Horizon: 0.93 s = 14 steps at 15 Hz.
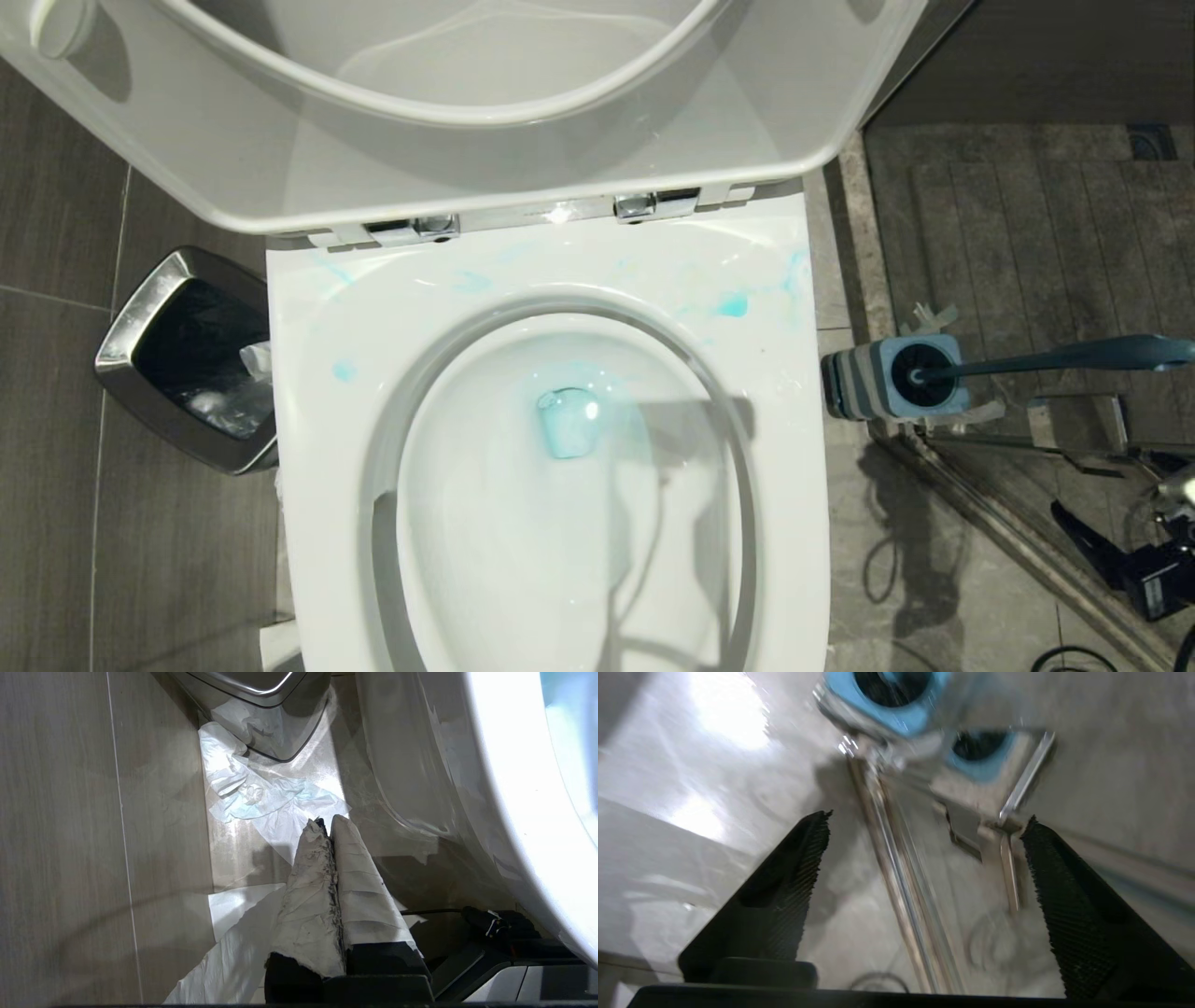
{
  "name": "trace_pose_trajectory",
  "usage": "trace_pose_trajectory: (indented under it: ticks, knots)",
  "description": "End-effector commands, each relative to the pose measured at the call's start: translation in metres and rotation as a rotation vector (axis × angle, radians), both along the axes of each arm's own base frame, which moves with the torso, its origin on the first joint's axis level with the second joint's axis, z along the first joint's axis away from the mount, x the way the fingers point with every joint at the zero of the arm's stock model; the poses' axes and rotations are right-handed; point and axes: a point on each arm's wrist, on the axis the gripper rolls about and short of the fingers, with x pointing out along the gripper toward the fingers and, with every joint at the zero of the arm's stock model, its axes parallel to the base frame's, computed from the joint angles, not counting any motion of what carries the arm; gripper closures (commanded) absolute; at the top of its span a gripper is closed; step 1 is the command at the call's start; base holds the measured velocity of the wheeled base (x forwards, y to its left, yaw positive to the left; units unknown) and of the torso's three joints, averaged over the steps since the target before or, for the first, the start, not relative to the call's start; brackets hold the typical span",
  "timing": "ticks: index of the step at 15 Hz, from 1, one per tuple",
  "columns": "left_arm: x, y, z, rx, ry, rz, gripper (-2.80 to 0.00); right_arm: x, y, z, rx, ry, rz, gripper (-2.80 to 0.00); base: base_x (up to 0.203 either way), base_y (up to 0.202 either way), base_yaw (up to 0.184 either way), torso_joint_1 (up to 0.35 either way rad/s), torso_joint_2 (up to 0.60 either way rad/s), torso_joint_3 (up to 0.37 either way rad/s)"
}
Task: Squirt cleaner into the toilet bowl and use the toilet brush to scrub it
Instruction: Scrub the toilet bowl
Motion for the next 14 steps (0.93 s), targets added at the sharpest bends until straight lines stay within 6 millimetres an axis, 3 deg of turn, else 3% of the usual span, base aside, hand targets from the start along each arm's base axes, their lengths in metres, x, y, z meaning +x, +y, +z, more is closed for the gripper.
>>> trace_pose_trajectory:
  ticks: [1,5,11,14]
  knots:
    - [0.0,0.0,0.0,0.0,0.001,0.001,0.0,0.011,0.012,-0.005,-0.008,0.033,-0.087,-2.8,0.0,0.0,0.0,0.0,0.0,0.0]
    - [0.0,0.0,0.0,0.0,0.001,0.001,0.0,0.044,0.056,0.007,0.136,-0.055,-0.214,-2.8,0.0,0.0,0.0,0.0,0.0,0.0]
    - [0.0,0.0,0.0,0.0,0.001,0.001,0.0,0.087,0.063,0.022,0.259,-0.25,-0.453,-2.8,0.0,0.0,0.0,0.0,0.0,0.0]
    - [0.0,0.0,0.0,0.0,0.001,0.001,0.0,0.096,0.078,0.022,0.363,-0.302,-0.414,-2.8,0.0,0.0,0.0,0.0,0.0,0.0]
